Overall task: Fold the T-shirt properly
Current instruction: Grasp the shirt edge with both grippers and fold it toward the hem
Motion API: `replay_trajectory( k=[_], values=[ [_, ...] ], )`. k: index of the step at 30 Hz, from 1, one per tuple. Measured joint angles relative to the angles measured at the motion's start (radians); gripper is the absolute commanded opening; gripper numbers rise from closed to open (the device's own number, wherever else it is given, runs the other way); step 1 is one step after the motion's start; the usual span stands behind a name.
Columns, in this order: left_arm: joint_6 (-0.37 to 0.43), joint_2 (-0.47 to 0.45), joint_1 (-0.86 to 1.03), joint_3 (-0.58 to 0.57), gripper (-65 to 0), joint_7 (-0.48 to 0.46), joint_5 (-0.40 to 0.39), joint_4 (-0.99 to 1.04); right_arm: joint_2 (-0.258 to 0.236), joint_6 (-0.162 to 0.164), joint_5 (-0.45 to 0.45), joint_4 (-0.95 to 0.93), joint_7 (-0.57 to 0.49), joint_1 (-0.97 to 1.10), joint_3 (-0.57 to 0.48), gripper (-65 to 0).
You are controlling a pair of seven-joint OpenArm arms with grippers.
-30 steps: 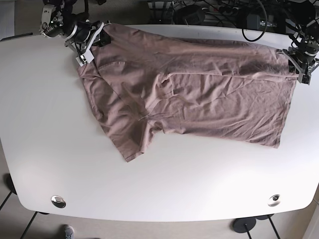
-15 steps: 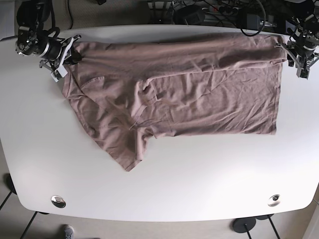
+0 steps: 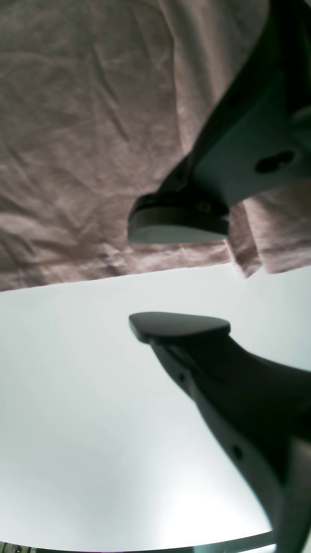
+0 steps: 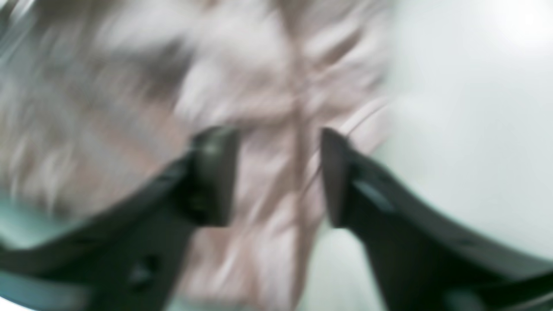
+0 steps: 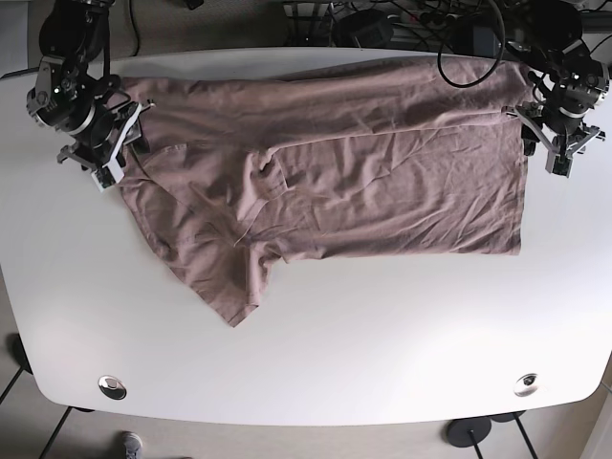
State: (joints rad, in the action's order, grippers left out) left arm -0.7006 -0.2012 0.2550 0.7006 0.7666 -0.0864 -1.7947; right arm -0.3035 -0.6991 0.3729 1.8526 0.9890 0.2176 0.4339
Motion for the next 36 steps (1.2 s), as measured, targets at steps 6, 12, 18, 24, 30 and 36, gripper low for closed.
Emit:
replay_trajectory(
  k=[6, 12, 18, 24, 30, 36],
  values=[
    [0.0, 0.002, -0.088, -0.077, -41.0, 0.002, 0.0, 0.003, 0.038, 0.001, -0.013, -0.269, 0.003, -0.299, -0.006, -16.2],
    [0.052, 0.003, -0.135, -0.143, -41.0, 0.0, -0.003, 0.002, 0.042, 0.003, -0.233, -0.721, -0.217, -0.592, -0.034, -16.2],
    [0.091, 0.003, -0.158, -0.143, -41.0, -0.001, -0.003, 0.002, 0.026, 0.003, -0.245, -1.025, -0.404, -0.671, -0.092, -16.2],
    [0.214, -0.002, -0.245, -0.138, -39.3, -0.008, -0.008, 0.052, 0.086, 0.001, -0.231, -1.028, -0.457, -0.645, -0.092, -44.1],
    [0.32, -0.008, -0.408, -0.139, -16.7, -0.003, -0.003, 0.348, 0.1, 0.0, -0.231, -1.028, -0.446, -0.64, -0.086, -62.8],
    [0.318, -0.067, -0.529, -0.146, -16.8, -0.097, -0.007, 0.66, 0.1, 0.0, -0.231, -1.028, -0.445, -0.64, -0.086, -62.8]
  ],
)
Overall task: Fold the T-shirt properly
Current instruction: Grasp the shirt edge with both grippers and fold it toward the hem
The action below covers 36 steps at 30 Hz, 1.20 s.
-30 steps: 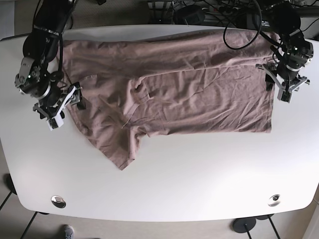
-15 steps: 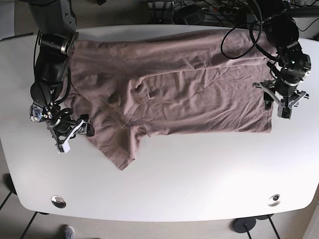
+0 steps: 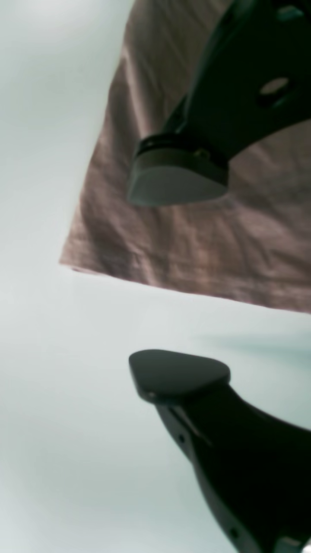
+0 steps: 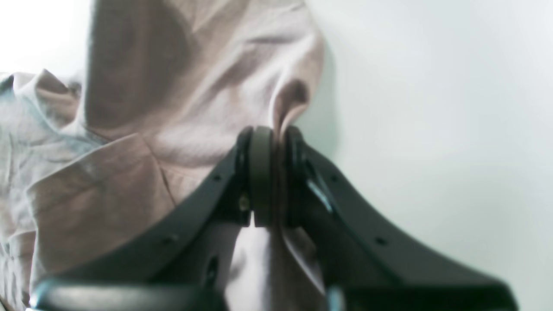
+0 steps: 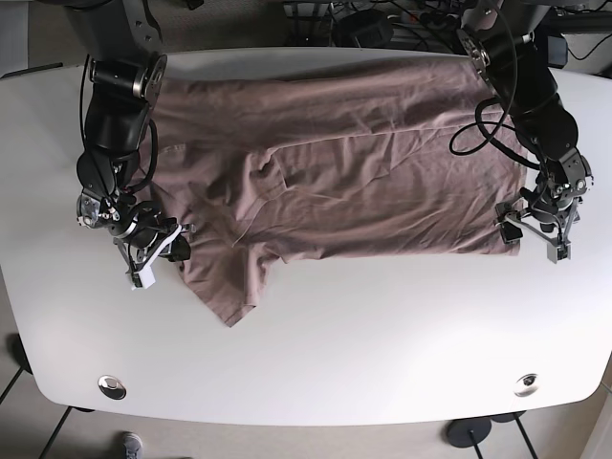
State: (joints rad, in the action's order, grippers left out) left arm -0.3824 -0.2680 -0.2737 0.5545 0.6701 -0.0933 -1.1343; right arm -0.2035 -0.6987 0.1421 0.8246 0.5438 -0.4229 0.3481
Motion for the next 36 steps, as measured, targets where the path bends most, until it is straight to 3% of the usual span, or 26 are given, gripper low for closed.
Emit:
replay_trajectory(
  k=[5, 9, 11, 14, 17, 20, 23, 28, 32, 36],
  values=[
    [0.008, -0.035, -0.055, -0.082, -17.1, -0.039, -0.005, 0.145, 0.002, 0.0, 0.0, 0.0, 0.002, 0.0, 0.002, -62.8],
    [-0.063, -0.043, -0.117, -0.082, -24.3, -0.078, -0.011, 0.253, 0.001, 0.0, 0.0, 0.0, -0.001, 0.001, 0.002, -62.8],
    [-0.063, -0.046, -0.158, -0.082, -37.2, -0.089, -0.012, 0.317, 0.002, 0.0, 0.0, 0.0, -0.001, 0.001, 0.002, -62.9],
    [-0.064, -0.04, -0.152, -0.082, -64.3, -0.182, -0.017, 0.349, 0.002, 0.0, -0.001, 0.0, -0.023, 0.003, 0.002, -62.9],
    [-0.072, -0.04, -0.147, -0.082, -65.0, -0.183, -0.019, 0.335, 0.003, 0.0, -0.009, 0.018, -0.026, 0.006, 0.001, -63.1],
    [-0.1, -0.027, -0.115, -0.082, -65.0, -0.114, 0.002, 0.194, 0.01, 0.003, -0.017, 0.121, 0.011, 0.024, 0.002, -63.1],
    [-0.143, -0.021, -0.08, -0.08, -65.0, -0.021, -0.004, -0.019, 0.023, 0.002, -0.015, 0.293, 0.096, 0.047, 0.002, -63.1],
    [-0.146, 0.009, -0.012, -0.08, -65.0, 0.081, -0.011, -0.27, 0.026, 0.002, -0.011, 0.602, 0.247, 0.152, 0.005, -63.1],
    [-0.172, 0.009, 0.061, -0.079, -65.0, 0.097, -0.008, -0.368, 0.066, -0.002, -0.007, 0.748, 0.33, 0.217, 0.093, -63.1],
    [-0.195, 0.01, 0.165, -0.082, -65.0, 0.093, -0.013, -0.449, 0.066, -0.002, -0.007, 0.882, 0.385, 0.323, 0.124, -63.1]
  ],
)
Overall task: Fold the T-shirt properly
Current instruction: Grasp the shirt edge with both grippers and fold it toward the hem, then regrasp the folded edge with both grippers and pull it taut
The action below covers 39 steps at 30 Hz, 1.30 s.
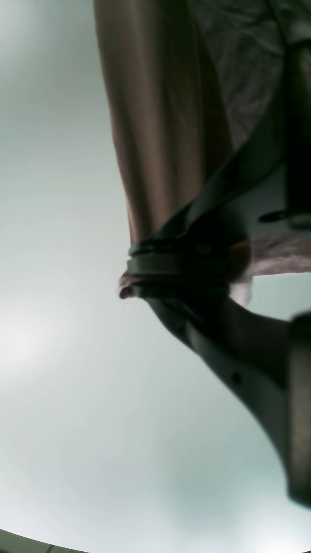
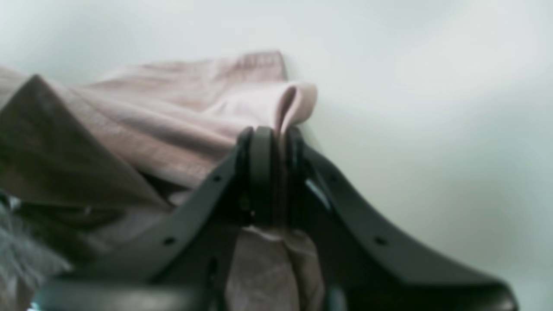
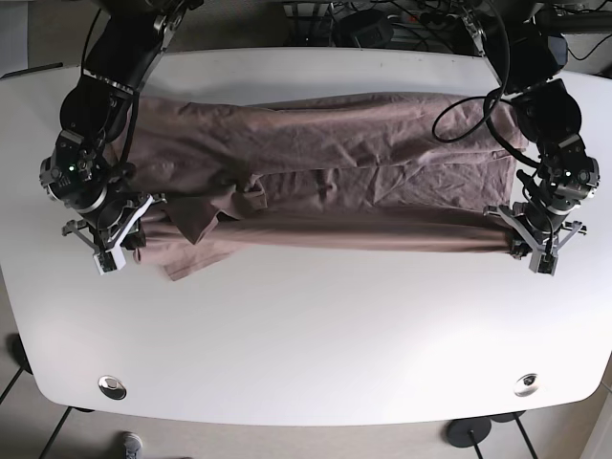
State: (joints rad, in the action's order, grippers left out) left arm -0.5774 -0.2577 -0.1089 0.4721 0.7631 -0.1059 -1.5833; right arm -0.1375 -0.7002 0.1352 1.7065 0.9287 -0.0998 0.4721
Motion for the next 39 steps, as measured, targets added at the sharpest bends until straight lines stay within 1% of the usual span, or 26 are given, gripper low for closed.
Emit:
replay_trajectory(
  k=[2, 4, 5, 7, 10, 13, 15, 17, 18, 19, 20, 21, 22, 23, 24, 25, 26, 27, 28, 29, 31, 33, 35, 36, 37, 39],
  values=[
    [0.0, 0.008, 0.061, 0.002, -65.0, 0.001, 0.002, -0.037, 0.006, 0.0, 0.0, 0.066, 0.0, 0.073, -0.001, -63.1],
    [0.0, 0.019, 0.115, 0.001, -65.0, 0.0, 0.003, -0.074, 0.033, 0.0, -0.002, 0.113, 0.001, 0.134, 0.001, -63.1],
    [0.0, 0.02, 0.137, 0.0, -65.0, 0.0, 0.0, -0.085, 0.039, 0.0, -0.001, 0.133, 0.001, 0.156, 0.0, -63.1],
    [-0.001, 0.022, 0.175, 0.013, -65.0, 0.0, 0.0, -0.092, 0.04, 0.0, -0.001, 0.174, 0.0, 0.201, 0.002, -63.1],
    [-0.003, 0.024, 0.217, 0.082, -65.0, 0.0, 0.001, -0.092, 0.043, 0.0, 0.0, 0.193, 0.0, 0.253, 0.002, -63.1],
    [-0.004, 0.024, 0.243, 0.079, -65.0, -0.002, 0.0, -0.092, 0.044, 0.0, 0.0, 0.193, -0.001, 0.292, 0.006, -62.9],
    [-0.004, 0.024, 0.274, 0.079, -65.0, -0.004, 0.0, -0.093, 0.063, -0.002, 0.011, 0.192, 0.0, 0.306, 0.064, -62.8],
    [-0.008, 0.024, 0.287, 0.079, -65.0, -0.001, 0.001, -0.092, 0.071, 0.0, 0.031, 0.191, -0.001, 0.315, 0.085, -62.5],
    [-0.007, 0.023, 0.289, 0.079, -63.7, -0.002, 0.003, -0.092, 0.072, 0.0, 0.052, 0.191, -0.005, 0.333, 0.087, -62.3],
    [-0.007, 0.021, 0.294, 0.079, -60.0, -0.006, 0.005, -0.092, 0.074, 0.0, 0.051, 0.192, -0.005, 0.347, 0.087, -62.1],
    [-0.007, 0.021, 0.304, 0.079, -51.5, -0.007, 0.006, -0.092, 0.074, 0.0, 0.048, 0.193, -0.003, 0.367, 0.089, -58.7],
    [-0.004, 0.021, 0.31, 0.079, -44.7, -0.006, 0.01, -0.091, 0.074, 0.0, 0.048, 0.193, 0.0, 0.38, 0.092, -53.0],
    [0.0, 0.021, 0.314, 0.079, -36.9, -0.001, 0.013, -0.091, 0.073, 0.001, 0.058, 0.197, 0.0, 0.398, 0.094, -41.7],
    [0.001, 0.021, 0.313, 0.079, -33.6, 0.0, 0.016, -0.091, 0.074, 0.0, 0.085, 0.209, 0.0, 0.414, 0.106, -33.6],
    [0.001, 0.021, 0.311, 0.079, -32.8, -0.001, 0.016, -0.092, 0.074, 0.0, 0.126, 0.228, 0.0, 0.428, 0.129, -27.0],
    [0.001, 0.019, 0.307, 0.079, -32.8, 0.0, 0.016, -0.097, 0.074, 0.0, 0.173, 0.258, 0.0, 0.441, 0.174, -18.9],
    [0.001, 0.019, 0.308, 0.079, -32.8, 0.0, 0.016, -0.109, 0.071, 0.002, 0.213, 0.267, 0.0, 0.444, 0.198, -15.7],
    [0.001, 0.019, 0.309, 0.079, -32.8, 0.0, 0.016, -0.132, 0.066, 0.004, 0.248, 0.268, 0.0, 0.442, 0.217, -14.6],
    [0.001, 0.019, 0.308, 0.079, -32.8, 0.0, 0.016, -0.179, 0.053, 0.003, 0.299, 0.267, 0.003, 0.435, 0.237, -14.9],
    [0.001, 0.018, 0.305, 0.076, -32.8, -0.002, 0.015, -0.207, 0.037, 0.003, 0.319, 0.267, 0.011, 0.422, 0.242, -14.9],
    [0.003, 0.016, 0.296, 0.064, -32.8, -0.008, 0.016, -0.229, 0.01, 0.004, 0.318, 0.263, 0.01, 0.376, 0.241, -14.9],
    [0.004, 0.019, 0.271, 0.018, -32.8, 0.006, 0.02, -0.222, 0.001, 0.005, 0.325, 0.23, 0.018, 0.316, 0.219, -14.9],
    [0.003, 0.021, 0.244, -0.02, -35.3, -0.009, 0.009, -0.203, -0.011, 0.003, 0.325, 0.156, 0.083, 0.248, 0.171, -14.9],
    [0.004, 0.02, 0.236, -0.033, -37.9, -0.017, 0.005, -0.182, -0.019, 0.025, 0.326, 0.096, 0.085, 0.203, 0.139, -14.9],
    [0.004, 0.019, 0.237, -0.038, -39.2, -0.016, 0.005, -0.158, -0.028, 0.041, 0.328, 0.05, 0.078, 0.176, 0.117, -14.9],
    [0.004, 0.019, 0.245, -0.053, -40.7, 0.0, 0.02, -0.097, -0.033, 0.064, 0.317, -0.063, 0.079, 0.123, 0.074, -14.9]
  ],
)
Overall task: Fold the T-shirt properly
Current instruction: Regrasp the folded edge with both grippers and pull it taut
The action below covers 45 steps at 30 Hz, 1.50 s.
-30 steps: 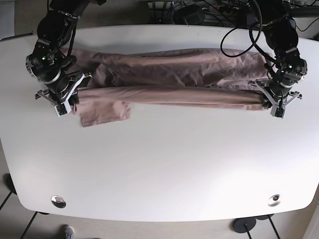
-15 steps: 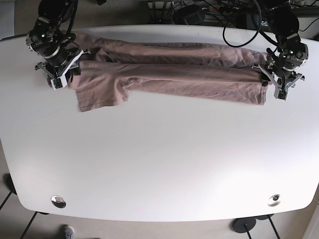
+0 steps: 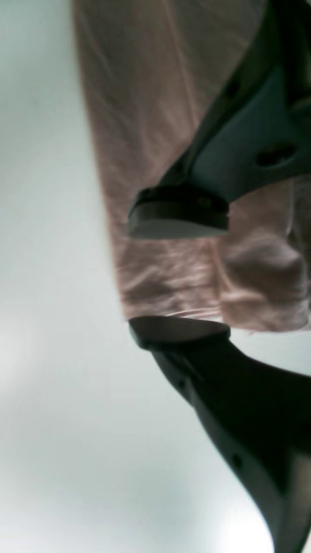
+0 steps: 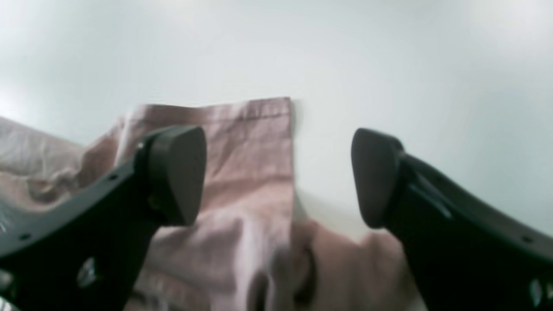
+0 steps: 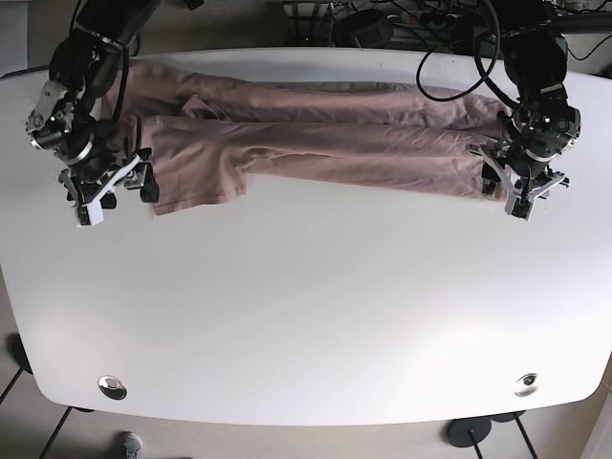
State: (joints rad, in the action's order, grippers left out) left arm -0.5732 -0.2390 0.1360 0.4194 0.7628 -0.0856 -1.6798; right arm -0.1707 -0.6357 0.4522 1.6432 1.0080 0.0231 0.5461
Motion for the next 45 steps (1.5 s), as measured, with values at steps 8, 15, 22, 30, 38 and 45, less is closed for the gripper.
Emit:
replay_trajectory(
  k=[8, 15, 22, 30, 38, 45],
  values=[
    [-0.009, -0.002, -0.006, 0.006, -52.8, -0.047, 0.085, 0.135, -0.007, -0.008, -0.105, -0.266, -0.183, -0.074, -0.155, -14.9],
    [-0.007, -0.043, -0.009, 0.113, -52.8, -0.126, 0.066, 0.238, 0.033, -0.008, -0.106, -0.267, -0.192, -0.073, -0.224, -52.3],
    [-0.007, -0.045, 0.0, 0.115, -52.8, -0.135, 0.066, 0.24, 0.04, -0.003, -0.108, -0.238, -0.169, -0.072, -0.302, -63.6],
    [-0.005, -0.045, -0.001, 0.116, -52.8, -0.135, 0.066, 0.243, 0.067, -0.004, -0.105, 0.198, -0.023, 0.037, -0.219, -63.9],
    [-0.005, -0.056, -0.003, 0.116, -52.6, -0.152, 0.061, 0.276, 0.097, -0.019, -0.1, 0.339, 0.13, 0.216, -0.082, -63.9],
    [-0.011, -0.069, -0.006, 0.116, -52.6, -0.154, 0.059, 0.303, 0.092, -0.013, 0.023, 0.338, 0.13, 0.357, 0.004, -62.9]
  ],
)
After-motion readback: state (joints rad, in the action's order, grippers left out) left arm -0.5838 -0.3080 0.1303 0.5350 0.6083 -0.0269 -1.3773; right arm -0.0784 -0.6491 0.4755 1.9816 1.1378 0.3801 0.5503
